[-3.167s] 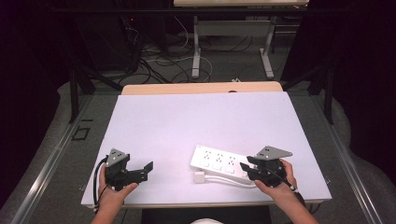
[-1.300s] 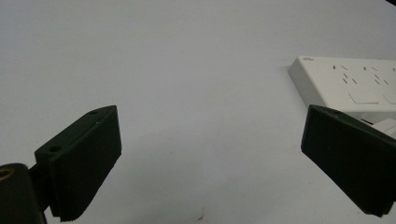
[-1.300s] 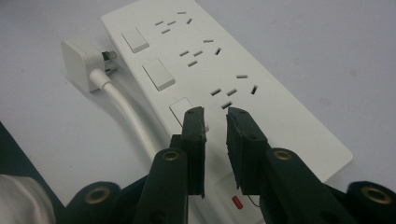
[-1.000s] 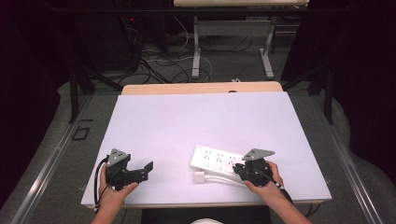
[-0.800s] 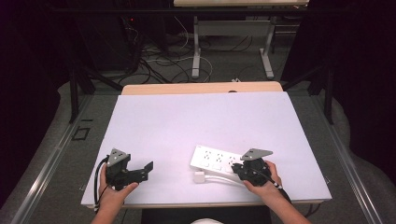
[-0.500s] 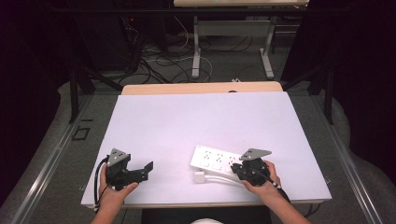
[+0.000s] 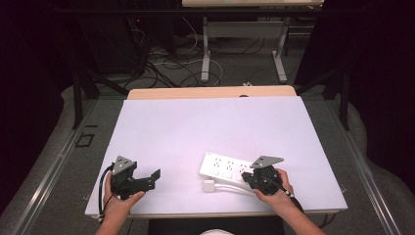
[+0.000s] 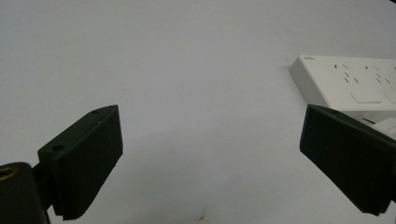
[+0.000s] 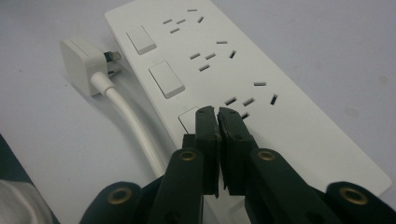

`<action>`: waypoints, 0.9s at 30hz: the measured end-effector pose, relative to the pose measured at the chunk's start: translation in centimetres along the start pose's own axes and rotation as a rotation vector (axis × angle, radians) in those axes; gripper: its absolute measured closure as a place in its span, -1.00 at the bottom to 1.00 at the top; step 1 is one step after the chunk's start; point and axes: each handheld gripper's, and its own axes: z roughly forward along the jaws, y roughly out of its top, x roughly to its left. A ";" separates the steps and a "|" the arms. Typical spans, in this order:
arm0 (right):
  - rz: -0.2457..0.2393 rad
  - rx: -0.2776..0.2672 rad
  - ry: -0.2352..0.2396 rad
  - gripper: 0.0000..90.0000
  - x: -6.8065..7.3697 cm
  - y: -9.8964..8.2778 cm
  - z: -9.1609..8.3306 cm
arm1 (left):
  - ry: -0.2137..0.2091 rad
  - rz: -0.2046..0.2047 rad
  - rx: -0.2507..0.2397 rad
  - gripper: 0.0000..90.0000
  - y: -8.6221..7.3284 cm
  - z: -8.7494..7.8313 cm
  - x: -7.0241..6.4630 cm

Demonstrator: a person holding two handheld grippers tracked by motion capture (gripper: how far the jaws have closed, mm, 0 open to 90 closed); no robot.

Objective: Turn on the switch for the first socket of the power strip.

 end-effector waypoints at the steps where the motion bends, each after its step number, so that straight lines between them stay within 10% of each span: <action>1: -0.004 0.000 -0.003 0.97 -0.1 0.0 0.0 | 0.000 0.000 0.000 -0.87 0.0 0.0 0.0; 27: -0.010 0.008 0.005 1.00 -0.1 0.0 0.0 | 0.002 0.003 -0.002 -0.86 0.0 0.1 0.0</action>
